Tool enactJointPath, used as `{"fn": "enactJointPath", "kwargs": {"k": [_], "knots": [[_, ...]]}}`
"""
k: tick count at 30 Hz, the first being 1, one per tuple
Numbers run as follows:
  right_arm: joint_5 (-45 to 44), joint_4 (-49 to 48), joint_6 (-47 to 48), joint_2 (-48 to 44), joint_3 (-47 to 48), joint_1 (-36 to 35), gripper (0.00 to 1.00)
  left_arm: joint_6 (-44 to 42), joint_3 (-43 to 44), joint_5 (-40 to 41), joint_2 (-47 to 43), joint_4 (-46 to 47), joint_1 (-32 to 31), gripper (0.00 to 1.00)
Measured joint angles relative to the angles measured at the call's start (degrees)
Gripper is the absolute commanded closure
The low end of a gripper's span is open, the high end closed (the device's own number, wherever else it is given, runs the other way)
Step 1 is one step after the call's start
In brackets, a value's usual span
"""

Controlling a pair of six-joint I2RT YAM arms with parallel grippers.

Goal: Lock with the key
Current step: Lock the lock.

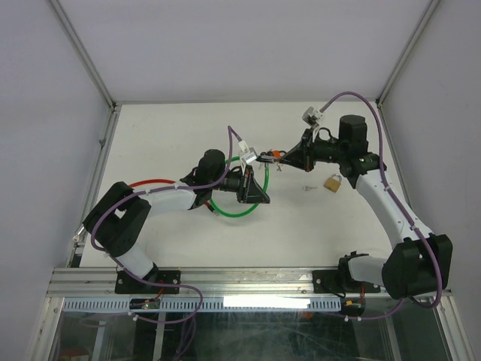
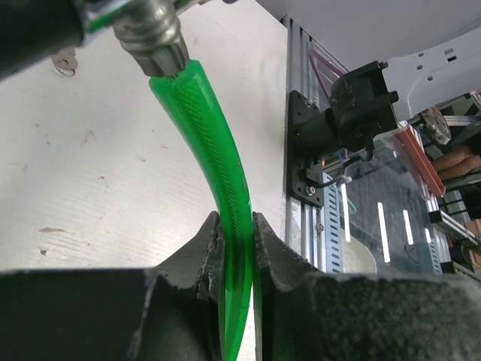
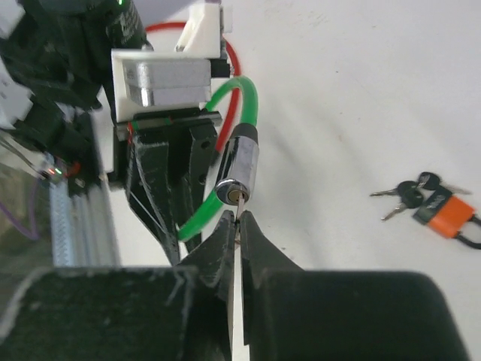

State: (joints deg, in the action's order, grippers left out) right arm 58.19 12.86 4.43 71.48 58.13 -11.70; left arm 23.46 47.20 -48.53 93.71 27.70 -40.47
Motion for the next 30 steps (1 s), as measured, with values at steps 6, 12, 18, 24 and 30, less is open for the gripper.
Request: {"fn": "enactJointPath", "kwargs": {"k": [6,12,18,24,30], "knots": [[-3.1,9.5,19.8,-3.4,2.1,-1.9,1.00,2.8,-0.7,-3.7,0.0,1.0,1.9,1.00],[-4.3,15.7,29.9,-6.9,4.7,-2.5,1.00,6.0,-1.0,-7.5,0.0,6.3,3.2,1.00],[1.1,14.1,13.0,-1.0,7.1,0.4,1.00,-1.0,-3.0,1.4,-4.5,2.5,2.9,1.00],[5.2,7.2,-0.8,1.0,3.8,1.2,1.00,-7.7,-5.8,11.2,-11.1,-4.2,1.8,1.00],[1.3,8.8,8.5,-3.6,2.3,-2.2,1.00,-1.7,-5.2,2.9,-6.2,-0.7,3.6,1.00]]}}
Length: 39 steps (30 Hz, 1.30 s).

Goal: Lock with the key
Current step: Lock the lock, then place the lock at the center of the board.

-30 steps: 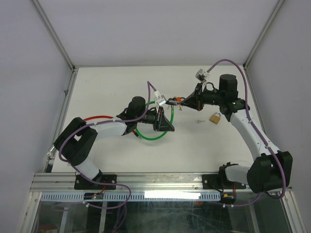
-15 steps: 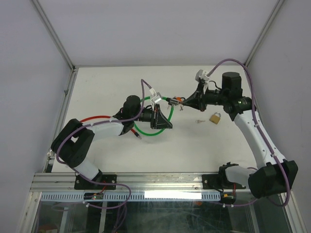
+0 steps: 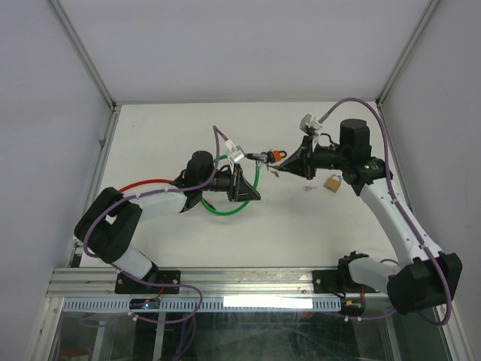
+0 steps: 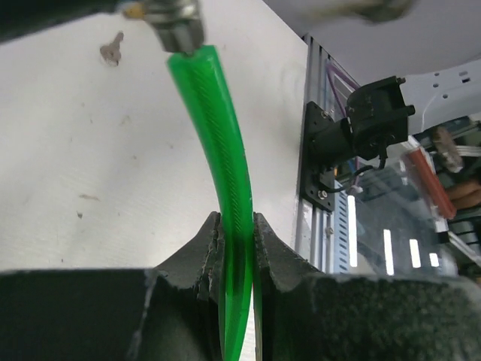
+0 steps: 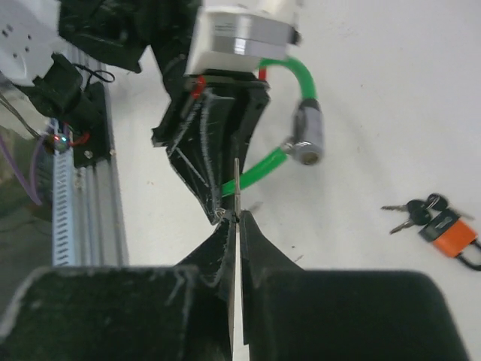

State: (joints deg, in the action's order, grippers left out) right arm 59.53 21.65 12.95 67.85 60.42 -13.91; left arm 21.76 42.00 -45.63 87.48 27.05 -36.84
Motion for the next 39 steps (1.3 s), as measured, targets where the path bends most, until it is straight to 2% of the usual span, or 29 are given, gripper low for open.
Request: {"fn": "enactJointPath", "kwargs": {"k": [6,10,15,22,26,31,35,39], "knots": [[-3.9,5.5,15.1,-7.8,-0.7,-2.1,1.00,8.9,0.1,-5.0,4.4,3.7,2.9,1.00],[-5.0,7.6,17.8,-8.1,-0.6,-1.7,1.00,9.2,0.0,-5.5,3.7,5.8,2.7,1.00],[-2.2,4.1,11.8,-7.8,-2.4,0.5,1.00,3.2,-2.9,0.2,-1.6,3.3,2.6,1.00],[4.2,-11.1,-4.6,-5.0,-15.5,7.5,1.00,2.0,-3.2,5.5,-1.7,0.9,2.7,1.00],[5.6,-15.6,-9.5,-0.8,-19.5,8.4,1.00,4.4,-0.6,8.7,3.2,0.3,2.7,1.00],[7.4,-22.5,-13.6,4.8,-21.7,8.4,1.00,7.3,8.6,12.3,11.8,-2.7,3.8,1.00],[7.4,-26.5,-16.2,9.9,-22.3,8.3,1.00,11.1,17.4,15.8,19.1,-5.7,7.1,1.00],[6.8,-27.8,-17.6,15.0,-21.5,5.7,1.00,14.4,21.4,21.2,23.6,-8.2,10.8,1.00]]}}
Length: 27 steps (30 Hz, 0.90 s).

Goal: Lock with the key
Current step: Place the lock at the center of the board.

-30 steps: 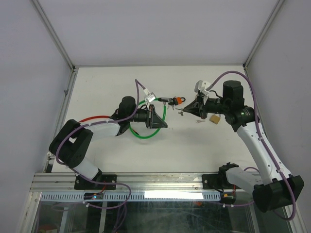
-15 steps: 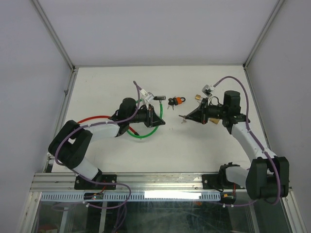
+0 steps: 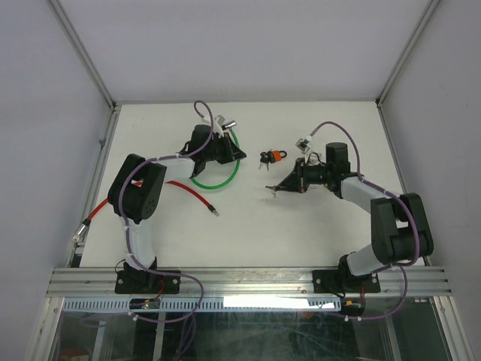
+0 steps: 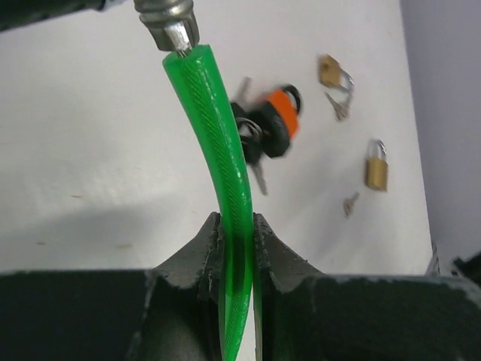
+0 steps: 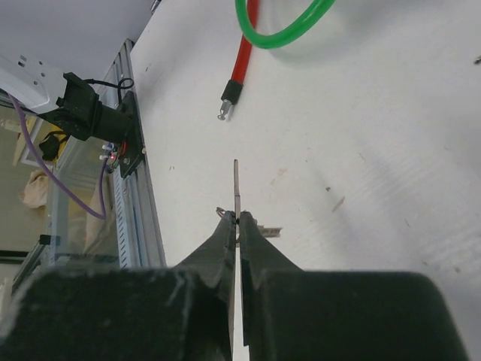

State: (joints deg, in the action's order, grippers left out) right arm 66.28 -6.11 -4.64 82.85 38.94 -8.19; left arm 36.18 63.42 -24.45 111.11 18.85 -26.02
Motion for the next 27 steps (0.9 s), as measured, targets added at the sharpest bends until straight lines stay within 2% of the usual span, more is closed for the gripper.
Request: {"fn": "enactJointPath", "kwargs": {"k": [5,12,16,22,27], "knots": [[-2.2,2.9,-0.3,9.0,8.3,-6.6,1.00,2.9,3.0,4.7,4.1,-2.9,4.3,1.00],[-6.1,3.8,-2.1,20.6,21.4,-11.7,1.00,7.0,5.6,8.0,6.9,-3.1,9.4,0.96],[-8.7,4.0,-2.8,25.6,26.9,-13.7,1.00,8.0,6.9,10.3,7.9,-3.1,10.5,0.87],[-11.7,4.6,-3.3,29.5,31.3,-15.1,0.99,7.6,7.0,14.3,7.8,-3.0,10.2,0.64],[-13.8,6.2,-2.8,32.5,34.1,-15.4,0.98,4.9,2.7,18.7,2.9,-2.7,10.2,0.49]]}}
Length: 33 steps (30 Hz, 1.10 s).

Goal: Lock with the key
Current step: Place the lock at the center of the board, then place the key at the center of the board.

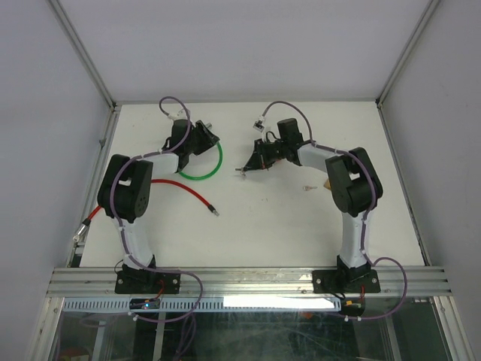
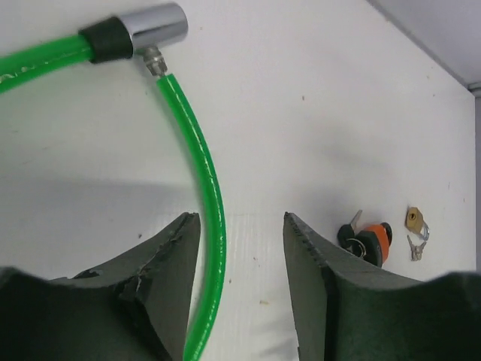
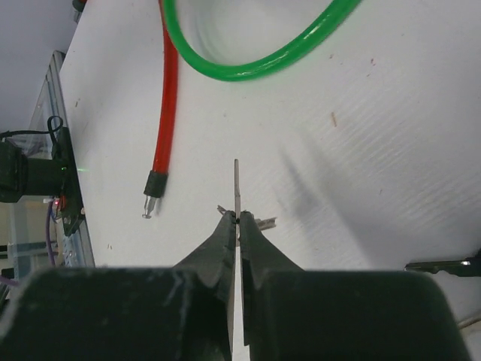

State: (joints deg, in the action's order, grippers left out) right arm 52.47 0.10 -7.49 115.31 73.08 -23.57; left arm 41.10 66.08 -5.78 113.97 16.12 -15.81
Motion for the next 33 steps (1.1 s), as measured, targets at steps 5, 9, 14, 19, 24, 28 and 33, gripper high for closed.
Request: {"fn": "enactJointPath", "kwargs": {"k": [5,9,14,19,24,28,33], "knots": [[-2.0,2.2,1.4,1.9,2.0,-0.5,0.97,-5.0,-8.5,3.1,-12.9,2.8,0.0,0.43],[-2.4,3.0,1.9,1.9,2.1,-0.8,0.97,-9.0,-19.3,5.6,-26.8,8.9,0.0,0.19],[-3.0,3.2,2.5,1.9,2.1,-1.4,0.95,-11.2,-33.6,8.3,-43.5,14.7,0.0,0.01],[-3.9,3.7,3.1,2.0,2.2,-3.1,0.93,-9.6,-46.5,8.5,-56.7,16.4,0.0,0.01],[-5.4,4.7,2.4,4.9,5.5,-4.8,0.91,-4.1,-53.0,8.7,-64.6,12.9,0.0,0.01],[-6.7,6.4,0.6,9.7,11.6,-5.7,0.67,-0.1,-53.9,9.7,-67.2,9.5,0.0,0.03],[-11.9,13.9,3.2,13.8,22.3,-7.2,0.41,5.1,-52.5,12.5,-65.2,1.0,0.0,0.04]]}}
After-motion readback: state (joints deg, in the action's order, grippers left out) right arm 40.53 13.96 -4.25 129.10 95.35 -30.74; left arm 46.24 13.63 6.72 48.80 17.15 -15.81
